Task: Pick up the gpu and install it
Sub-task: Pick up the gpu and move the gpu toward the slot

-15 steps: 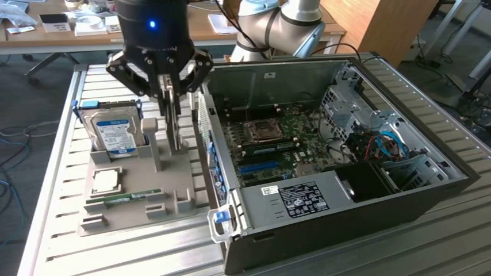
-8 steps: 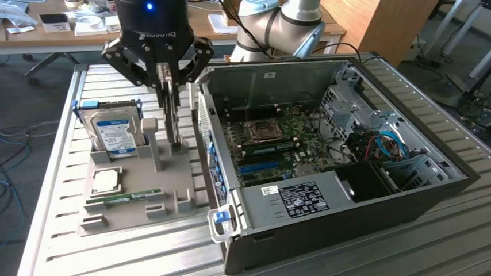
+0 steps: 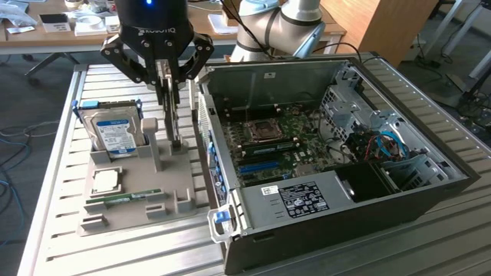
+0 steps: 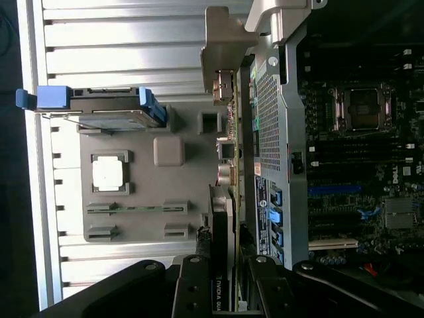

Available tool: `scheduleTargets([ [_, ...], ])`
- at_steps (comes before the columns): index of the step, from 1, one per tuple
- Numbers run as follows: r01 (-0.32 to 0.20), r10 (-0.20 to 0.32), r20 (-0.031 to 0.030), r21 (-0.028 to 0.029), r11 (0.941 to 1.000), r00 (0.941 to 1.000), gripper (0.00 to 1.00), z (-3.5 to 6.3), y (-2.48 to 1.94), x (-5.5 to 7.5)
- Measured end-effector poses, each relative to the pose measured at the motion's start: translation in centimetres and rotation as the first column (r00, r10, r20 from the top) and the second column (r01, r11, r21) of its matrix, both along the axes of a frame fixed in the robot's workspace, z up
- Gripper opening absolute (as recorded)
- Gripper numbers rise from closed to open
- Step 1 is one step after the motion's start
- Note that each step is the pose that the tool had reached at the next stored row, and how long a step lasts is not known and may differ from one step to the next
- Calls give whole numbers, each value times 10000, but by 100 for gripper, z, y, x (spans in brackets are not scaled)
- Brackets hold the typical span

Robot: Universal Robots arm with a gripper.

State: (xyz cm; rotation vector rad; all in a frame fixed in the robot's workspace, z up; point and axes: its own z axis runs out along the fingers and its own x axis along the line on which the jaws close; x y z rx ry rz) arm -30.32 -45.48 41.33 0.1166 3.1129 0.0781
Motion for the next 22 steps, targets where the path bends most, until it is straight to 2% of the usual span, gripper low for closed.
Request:
scheduleTargets([
  [9,0,0,0,2,10000,10000,27,0,0,30],
  [22,0,0,1,10,10000,10000,27,0,0,219],
])
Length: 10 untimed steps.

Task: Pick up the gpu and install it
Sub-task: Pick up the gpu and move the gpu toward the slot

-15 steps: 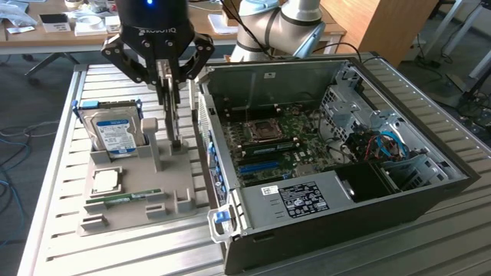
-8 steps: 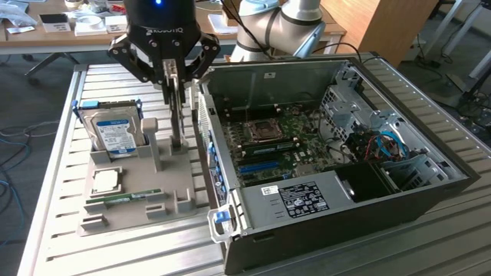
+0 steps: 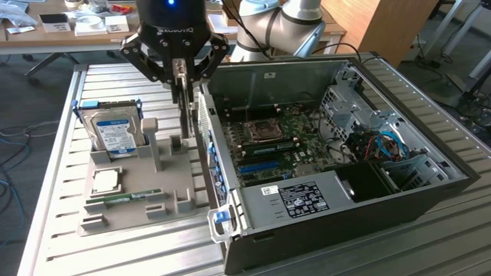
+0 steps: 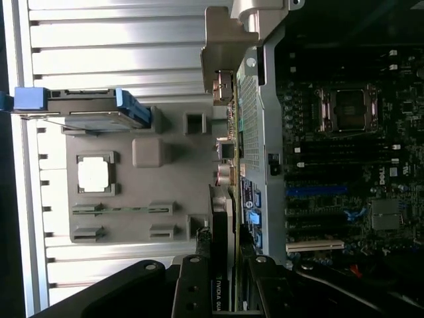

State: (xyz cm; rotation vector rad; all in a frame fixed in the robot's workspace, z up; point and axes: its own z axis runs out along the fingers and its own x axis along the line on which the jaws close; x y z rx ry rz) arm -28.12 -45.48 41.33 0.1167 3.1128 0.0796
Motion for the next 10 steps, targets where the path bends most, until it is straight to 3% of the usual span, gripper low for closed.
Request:
scheduleTargets([
  [10,0,0,0,0,10000,10000,27,0,0,162],
])
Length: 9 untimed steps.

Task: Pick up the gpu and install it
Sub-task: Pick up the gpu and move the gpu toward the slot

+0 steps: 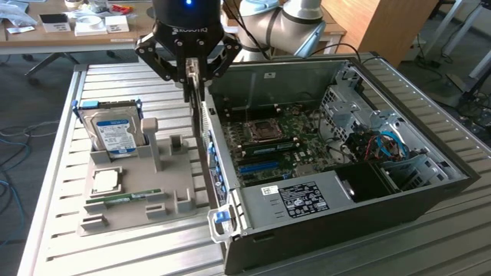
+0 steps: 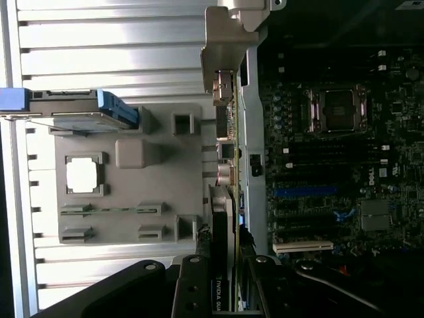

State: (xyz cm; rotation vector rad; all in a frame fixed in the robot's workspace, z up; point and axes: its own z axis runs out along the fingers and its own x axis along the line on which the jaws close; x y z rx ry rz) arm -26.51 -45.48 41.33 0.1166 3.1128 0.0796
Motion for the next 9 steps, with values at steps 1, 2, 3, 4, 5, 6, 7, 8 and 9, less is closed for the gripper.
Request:
scheduleTargets([
  [1,0,0,0,0,10000,10000,27,0,0,13],
  [2,0,0,0,0,10000,10000,27,0,0,26],
  [3,0,0,0,-1,10000,10000,27,0,0,38],
  [4,0,0,0,-1,10000,10000,27,0,0,50],
  [5,-1,1,-1,0,10000,10000,27,0,0,61],
  [6,0,0,0,0,10000,10000,27,0,0,71],
  [7,0,0,0,0,10000,10000,27,0,0,80],
  [8,-1,1,0,0,10000,10000,27,0,0,88],
  [9,-1,1,1,0,10000,10000,27,0,0,92],
])
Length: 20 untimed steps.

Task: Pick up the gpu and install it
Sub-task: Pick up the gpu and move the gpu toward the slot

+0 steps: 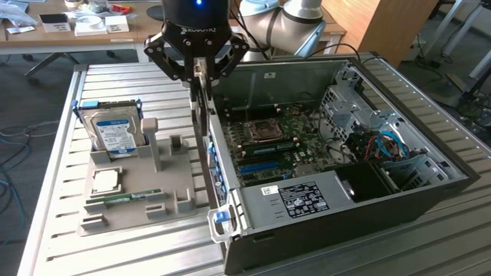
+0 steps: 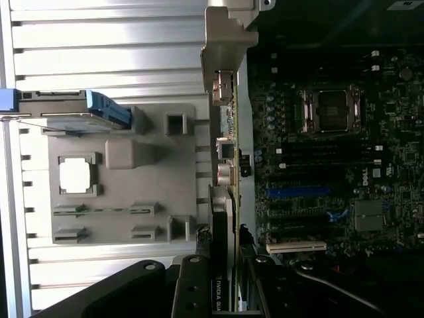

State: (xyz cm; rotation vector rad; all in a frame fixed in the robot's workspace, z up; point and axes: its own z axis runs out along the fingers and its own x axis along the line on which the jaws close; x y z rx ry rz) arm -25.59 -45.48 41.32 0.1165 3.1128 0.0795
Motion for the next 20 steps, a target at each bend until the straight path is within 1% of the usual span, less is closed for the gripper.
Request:
scheduleTargets([
  [3,0,0,-1,0,10000,10000,27,1,1,17],
  [10,1,-1,-1,7,10000,10000,27,1,1,110],
  [20,1,-1,-1,11,10000,10000,27,0,0,329],
])
